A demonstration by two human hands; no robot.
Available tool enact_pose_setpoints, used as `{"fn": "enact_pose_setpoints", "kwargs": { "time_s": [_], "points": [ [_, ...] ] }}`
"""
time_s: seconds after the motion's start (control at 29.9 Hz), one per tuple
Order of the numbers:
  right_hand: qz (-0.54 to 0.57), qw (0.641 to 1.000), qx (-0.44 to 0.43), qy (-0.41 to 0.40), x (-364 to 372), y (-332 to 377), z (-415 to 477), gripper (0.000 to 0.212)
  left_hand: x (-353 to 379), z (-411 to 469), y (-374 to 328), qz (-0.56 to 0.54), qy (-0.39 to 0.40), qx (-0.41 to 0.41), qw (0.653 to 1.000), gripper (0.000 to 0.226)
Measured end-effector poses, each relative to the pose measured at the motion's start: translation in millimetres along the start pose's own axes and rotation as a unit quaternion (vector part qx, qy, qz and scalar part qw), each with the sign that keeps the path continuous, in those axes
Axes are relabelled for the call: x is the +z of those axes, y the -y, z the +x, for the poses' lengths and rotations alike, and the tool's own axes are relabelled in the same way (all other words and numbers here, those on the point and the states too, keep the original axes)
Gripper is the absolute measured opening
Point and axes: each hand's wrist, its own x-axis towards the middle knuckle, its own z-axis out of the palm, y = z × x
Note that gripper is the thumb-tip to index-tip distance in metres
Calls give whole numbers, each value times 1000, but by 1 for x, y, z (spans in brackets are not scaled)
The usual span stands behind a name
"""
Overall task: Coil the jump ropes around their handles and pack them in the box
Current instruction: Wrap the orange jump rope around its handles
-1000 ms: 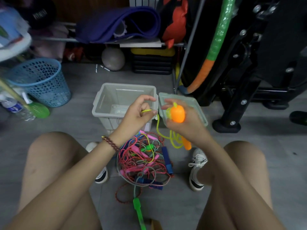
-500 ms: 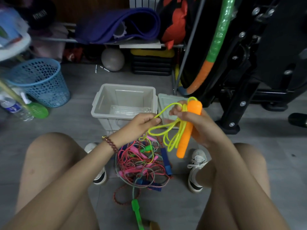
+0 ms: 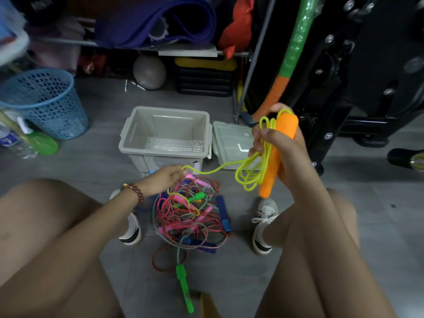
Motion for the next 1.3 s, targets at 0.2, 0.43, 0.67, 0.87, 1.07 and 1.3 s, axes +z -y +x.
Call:
{"fn": "enact_pose_setpoints", "kwargs": {
  "time_s": [0.2,0.43,0.67,0.87,1.07,1.3],
  "points": [
    [-391,919,-8,44,5,-25,2,47,-8,-1,-37,-59,-113,108,986,25],
    [-325,928,124,131,44,-55,-1,70,0,5,-61,-105,-70,151,980,23],
    [-176,955,196,138,40,-50,4,28,-10,-5,-99,-279,-65,189,939,28],
    [-217,951,159,153,42,-51,2,33,-34,-10,-92,-248,-118,230,933,50],
    [-46,988,87,123,33,-27,0,29,-15,-2,-72,-125,13,176,976,46],
    [7,1000,-8,15,10,-8,2,33,-1,1,-34,128,203,48,970,29]
  ]
}}
